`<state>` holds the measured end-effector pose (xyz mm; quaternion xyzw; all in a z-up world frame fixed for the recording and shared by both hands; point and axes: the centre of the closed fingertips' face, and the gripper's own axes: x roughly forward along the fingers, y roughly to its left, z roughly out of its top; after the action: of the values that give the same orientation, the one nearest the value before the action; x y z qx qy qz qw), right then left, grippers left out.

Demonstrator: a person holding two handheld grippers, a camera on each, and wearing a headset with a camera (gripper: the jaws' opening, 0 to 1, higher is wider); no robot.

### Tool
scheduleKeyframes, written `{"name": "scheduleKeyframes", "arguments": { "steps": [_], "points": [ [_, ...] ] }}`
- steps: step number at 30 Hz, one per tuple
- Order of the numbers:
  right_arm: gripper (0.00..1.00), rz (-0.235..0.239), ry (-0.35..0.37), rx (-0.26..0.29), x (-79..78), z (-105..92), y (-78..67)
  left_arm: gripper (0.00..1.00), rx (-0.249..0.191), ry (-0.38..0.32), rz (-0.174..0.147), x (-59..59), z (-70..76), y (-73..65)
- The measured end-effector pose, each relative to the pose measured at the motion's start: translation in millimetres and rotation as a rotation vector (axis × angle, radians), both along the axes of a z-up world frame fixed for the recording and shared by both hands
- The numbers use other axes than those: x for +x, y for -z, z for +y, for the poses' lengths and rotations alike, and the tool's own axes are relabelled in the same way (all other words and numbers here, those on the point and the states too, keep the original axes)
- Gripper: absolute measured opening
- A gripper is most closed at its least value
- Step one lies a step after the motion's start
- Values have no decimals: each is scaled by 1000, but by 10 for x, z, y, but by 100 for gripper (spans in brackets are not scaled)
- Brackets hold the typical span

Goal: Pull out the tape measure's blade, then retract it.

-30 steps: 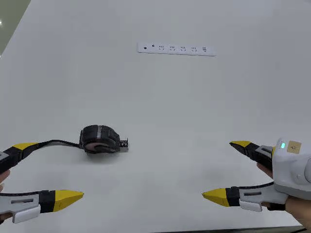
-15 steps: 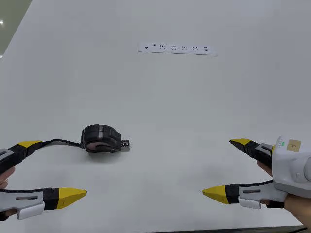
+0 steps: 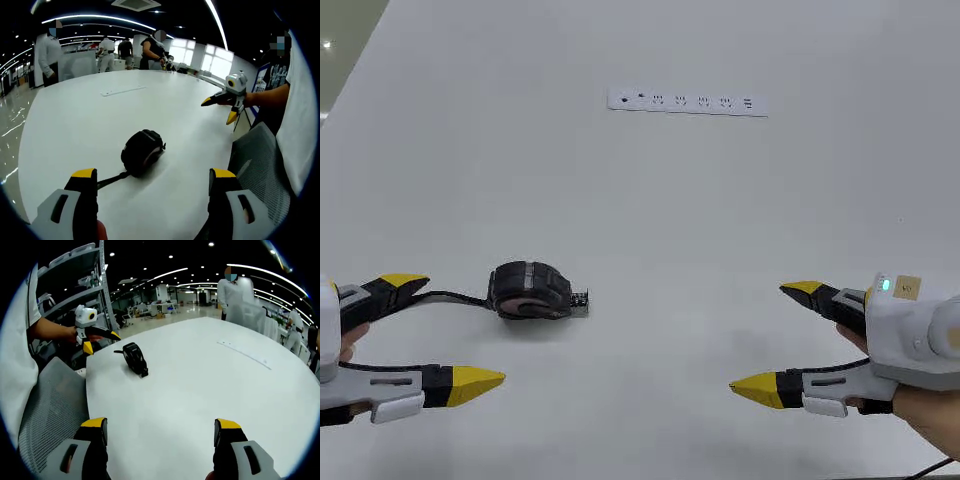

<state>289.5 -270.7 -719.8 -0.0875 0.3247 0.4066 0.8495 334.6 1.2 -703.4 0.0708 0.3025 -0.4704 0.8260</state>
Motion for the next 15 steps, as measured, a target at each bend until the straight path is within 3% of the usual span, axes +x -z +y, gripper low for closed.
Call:
{"name": "scheduleKeyframes", "arguments": {
  "steps": [8,15],
  "points": [
    [90,8,-45,-2,111,79,57,90,12,50,1,111,-61,34],
    [91,10,-97,-19,191,177,114,87,64,136,-8,159,-126,102]
  ]
}}
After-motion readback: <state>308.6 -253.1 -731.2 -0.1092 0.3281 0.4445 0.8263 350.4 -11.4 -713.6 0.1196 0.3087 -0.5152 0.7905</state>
